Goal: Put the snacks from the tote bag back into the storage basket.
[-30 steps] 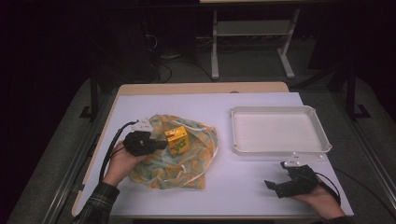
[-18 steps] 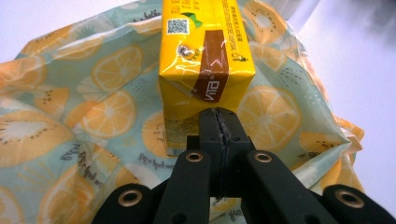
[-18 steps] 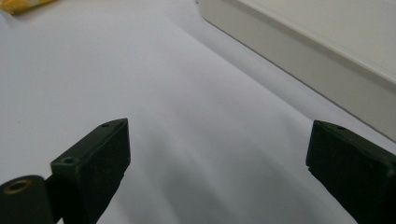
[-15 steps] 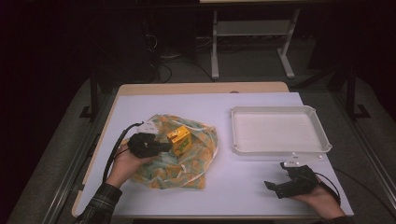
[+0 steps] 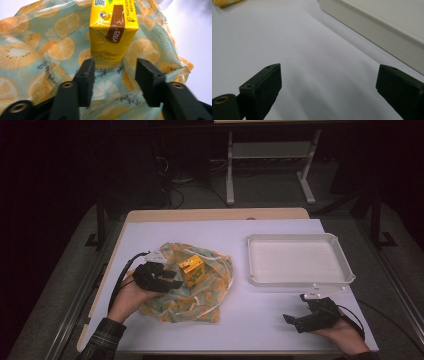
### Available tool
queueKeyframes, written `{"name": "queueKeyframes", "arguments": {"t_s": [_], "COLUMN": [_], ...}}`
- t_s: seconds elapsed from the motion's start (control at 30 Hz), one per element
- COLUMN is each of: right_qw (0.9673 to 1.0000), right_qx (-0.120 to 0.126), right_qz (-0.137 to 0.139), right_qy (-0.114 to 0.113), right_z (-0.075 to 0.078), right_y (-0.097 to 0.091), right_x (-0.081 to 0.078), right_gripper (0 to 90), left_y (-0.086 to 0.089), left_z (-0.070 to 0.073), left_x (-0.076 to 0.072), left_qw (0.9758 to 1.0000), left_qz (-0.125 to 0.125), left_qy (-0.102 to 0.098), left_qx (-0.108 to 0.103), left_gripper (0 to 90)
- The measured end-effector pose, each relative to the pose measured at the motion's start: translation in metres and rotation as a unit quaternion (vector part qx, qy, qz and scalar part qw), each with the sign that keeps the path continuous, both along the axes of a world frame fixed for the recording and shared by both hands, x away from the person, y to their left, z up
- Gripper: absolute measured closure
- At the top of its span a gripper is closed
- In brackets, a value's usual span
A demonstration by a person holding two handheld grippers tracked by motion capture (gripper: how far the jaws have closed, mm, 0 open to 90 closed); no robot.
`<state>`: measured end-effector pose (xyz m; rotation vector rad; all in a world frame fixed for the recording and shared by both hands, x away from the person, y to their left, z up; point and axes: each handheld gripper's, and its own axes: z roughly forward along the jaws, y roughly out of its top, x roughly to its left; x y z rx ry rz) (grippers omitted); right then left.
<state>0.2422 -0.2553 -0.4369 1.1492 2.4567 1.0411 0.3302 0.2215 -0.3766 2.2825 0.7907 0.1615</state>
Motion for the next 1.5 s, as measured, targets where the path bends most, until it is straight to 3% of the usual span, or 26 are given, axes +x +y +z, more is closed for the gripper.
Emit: {"name": "queueKeyframes", "arguments": {"t_s": [0.03,0.07,0.17,0.43,0.47,0.5,0.93,1.5], "right_qw": [1.0000,1.0000,1.0000,0.9999,0.9999,0.9999,0.9999,0.9999], "right_qx": [0.000,0.001,-0.002,-0.001,-0.001,-0.001,-0.002,-0.003], "right_qz": [0.000,0.002,0.004,0.003,0.003,0.004,0.009,0.010], "right_qy": [0.000,0.003,0.007,0.010,0.010,0.010,0.007,0.010], "right_z": [0.000,0.000,-0.001,-0.001,-0.001,-0.001,-0.001,-0.001], "right_y": [0.000,0.001,0.001,0.001,0.001,0.001,0.001,0.001], "right_x": [0.000,0.000,0.000,-0.002,-0.002,-0.002,-0.002,-0.002], "right_gripper": [6.2,6.2,6.2,6.2,6.2,6.2,6.2,6.2], "left_y": [0.000,0.000,-0.002,-0.014,-0.014,-0.017,-0.037,-0.062], "left_z": [0.001,0.001,0.004,0.018,0.018,0.023,0.033,0.027], "left_x": [0.000,0.000,0.002,0.011,0.011,0.015,0.033,0.048], "left_qw": [1.0000,0.9999,0.9998,0.9995,0.9995,0.9990,0.9970,0.9933], "left_qz": [0.003,0.011,0.008,0.006,0.006,-0.001,-0.017,-0.012], "left_qy": [-0.004,-0.001,0.005,0.018,0.018,0.020,0.026,0.043], "left_qx": [0.003,-0.001,0.015,0.024,0.024,0.039,0.071,0.106], "left_gripper": [44.5,36.9,31.7,26.8,26.6,26.5,26.2,26.2]}}
